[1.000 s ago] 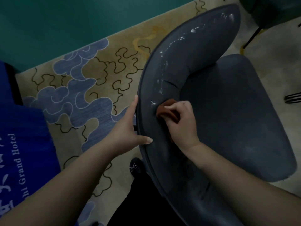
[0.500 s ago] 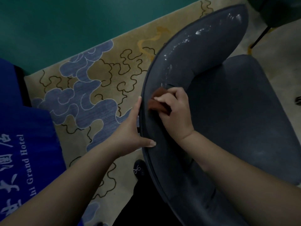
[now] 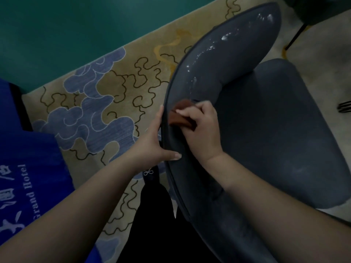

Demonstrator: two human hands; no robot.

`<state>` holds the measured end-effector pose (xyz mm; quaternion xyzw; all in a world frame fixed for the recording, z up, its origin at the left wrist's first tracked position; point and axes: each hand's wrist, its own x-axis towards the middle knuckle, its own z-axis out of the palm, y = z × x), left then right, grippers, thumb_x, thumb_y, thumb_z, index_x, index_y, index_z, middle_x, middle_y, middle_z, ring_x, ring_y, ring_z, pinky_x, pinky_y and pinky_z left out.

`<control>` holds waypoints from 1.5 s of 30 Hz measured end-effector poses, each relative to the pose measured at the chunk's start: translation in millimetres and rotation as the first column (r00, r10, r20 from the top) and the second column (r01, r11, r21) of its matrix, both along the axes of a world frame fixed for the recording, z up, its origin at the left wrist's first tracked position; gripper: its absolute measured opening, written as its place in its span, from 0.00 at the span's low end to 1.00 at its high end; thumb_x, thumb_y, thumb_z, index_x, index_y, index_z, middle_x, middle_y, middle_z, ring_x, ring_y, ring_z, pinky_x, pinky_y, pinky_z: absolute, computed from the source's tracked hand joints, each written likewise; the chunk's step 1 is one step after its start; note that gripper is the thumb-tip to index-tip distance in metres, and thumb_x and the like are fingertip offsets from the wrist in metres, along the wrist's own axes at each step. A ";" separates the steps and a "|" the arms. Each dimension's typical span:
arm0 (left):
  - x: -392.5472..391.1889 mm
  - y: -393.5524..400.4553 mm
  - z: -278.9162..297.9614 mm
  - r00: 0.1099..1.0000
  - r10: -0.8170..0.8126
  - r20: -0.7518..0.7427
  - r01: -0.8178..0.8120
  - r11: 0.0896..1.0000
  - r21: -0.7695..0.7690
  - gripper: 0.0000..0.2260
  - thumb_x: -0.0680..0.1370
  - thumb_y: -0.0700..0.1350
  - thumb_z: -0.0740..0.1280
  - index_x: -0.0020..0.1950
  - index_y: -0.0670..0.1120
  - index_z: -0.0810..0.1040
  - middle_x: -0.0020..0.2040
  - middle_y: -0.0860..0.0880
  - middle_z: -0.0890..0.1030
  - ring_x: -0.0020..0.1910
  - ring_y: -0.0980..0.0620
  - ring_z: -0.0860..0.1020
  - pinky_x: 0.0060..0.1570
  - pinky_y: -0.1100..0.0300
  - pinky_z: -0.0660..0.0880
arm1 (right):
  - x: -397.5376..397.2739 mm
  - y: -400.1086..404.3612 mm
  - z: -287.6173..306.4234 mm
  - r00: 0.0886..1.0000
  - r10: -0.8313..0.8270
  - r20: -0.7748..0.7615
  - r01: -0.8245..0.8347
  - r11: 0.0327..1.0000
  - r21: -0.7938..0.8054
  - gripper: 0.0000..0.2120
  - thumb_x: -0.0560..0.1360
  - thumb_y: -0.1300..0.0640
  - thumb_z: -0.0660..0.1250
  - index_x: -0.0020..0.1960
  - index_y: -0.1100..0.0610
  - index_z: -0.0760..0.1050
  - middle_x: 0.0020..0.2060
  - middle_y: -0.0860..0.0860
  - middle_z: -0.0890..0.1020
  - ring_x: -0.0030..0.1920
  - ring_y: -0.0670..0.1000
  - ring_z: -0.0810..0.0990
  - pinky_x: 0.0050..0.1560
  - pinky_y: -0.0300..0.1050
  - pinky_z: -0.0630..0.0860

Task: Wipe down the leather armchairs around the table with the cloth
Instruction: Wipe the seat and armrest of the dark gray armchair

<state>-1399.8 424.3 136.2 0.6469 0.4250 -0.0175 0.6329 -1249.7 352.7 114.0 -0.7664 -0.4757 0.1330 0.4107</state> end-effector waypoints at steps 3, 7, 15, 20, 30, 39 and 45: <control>6.1 16.7 1.3 0.998 -0.055 0.033 0.055 0.998 -0.006 0.58 0.65 0.36 0.79 0.76 0.64 0.41 0.73 0.58 0.63 0.64 0.61 0.73 0.57 0.55 0.77 | -14.2 -32.9 -0.3 0.999 0.031 -0.007 -0.031 0.999 0.004 0.11 0.66 0.61 0.75 0.48 0.53 0.83 0.43 0.50 0.70 0.45 0.55 0.73 0.45 0.52 0.73; 11.9 37.3 -2.1 0.990 -0.126 0.065 0.128 0.991 -0.027 0.58 0.66 0.36 0.78 0.77 0.60 0.39 0.73 0.60 0.59 0.59 0.79 0.65 0.54 0.66 0.76 | -1.5 5.3 4.6 0.998 0.011 0.062 -0.010 1.000 -0.010 0.08 0.68 0.62 0.75 0.47 0.56 0.84 0.43 0.55 0.74 0.45 0.58 0.73 0.45 0.55 0.74; 28.3 72.0 -6.1 0.969 -0.239 0.062 0.239 0.971 0.005 0.60 0.65 0.38 0.79 0.76 0.62 0.36 0.75 0.57 0.61 0.69 0.59 0.66 0.57 0.65 0.75 | -12.1 -1.2 1.8 0.989 -0.149 -0.012 0.149 0.989 -0.017 0.13 0.68 0.60 0.75 0.52 0.54 0.83 0.44 0.51 0.70 0.47 0.54 0.73 0.51 0.38 0.70; 35.2 87.3 -10.4 0.957 -0.278 0.082 0.279 0.960 -0.003 0.59 0.65 0.39 0.79 0.76 0.63 0.36 0.75 0.56 0.61 0.66 0.61 0.67 0.54 0.58 0.79 | 7.5 45.9 -0.3 0.949 -0.314 -0.036 0.311 0.948 -0.074 0.10 0.69 0.61 0.76 0.50 0.53 0.82 0.45 0.52 0.70 0.50 0.55 0.73 0.55 0.45 0.73; 41.8 103.4 -23.5 0.938 -0.310 0.159 0.322 0.945 -0.059 0.59 0.65 0.37 0.79 0.76 0.63 0.37 0.72 0.60 0.61 0.50 0.83 0.68 0.44 0.67 0.77 | -4.1 25.3 -6.4 0.936 -0.350 -0.046 0.348 0.936 -0.047 0.11 0.69 0.57 0.75 0.51 0.54 0.81 0.45 0.51 0.69 0.48 0.54 0.73 0.53 0.41 0.72; 46.4 105.6 -20.0 0.934 -0.334 0.127 0.340 0.940 -0.033 0.61 0.64 0.38 0.80 0.75 0.64 0.35 0.73 0.62 0.60 0.59 0.78 0.65 0.49 0.63 0.79 | 9.5 39.7 -3.4 0.900 -0.416 -0.131 0.416 0.909 -0.032 0.17 0.66 0.42 0.74 0.44 0.55 0.80 0.46 0.49 0.69 0.47 0.48 0.73 0.53 0.33 0.71; 51.8 108.8 -15.1 0.940 -0.326 0.102 0.332 0.942 -0.053 0.60 0.65 0.37 0.79 0.75 0.63 0.36 0.73 0.61 0.60 0.60 0.74 0.67 0.54 0.56 0.79 | 29.9 73.7 -3.9 0.905 -0.418 -0.082 0.419 0.908 -0.003 0.16 0.69 0.49 0.76 0.34 0.58 0.73 0.43 0.51 0.70 0.45 0.52 0.73 0.48 0.48 0.74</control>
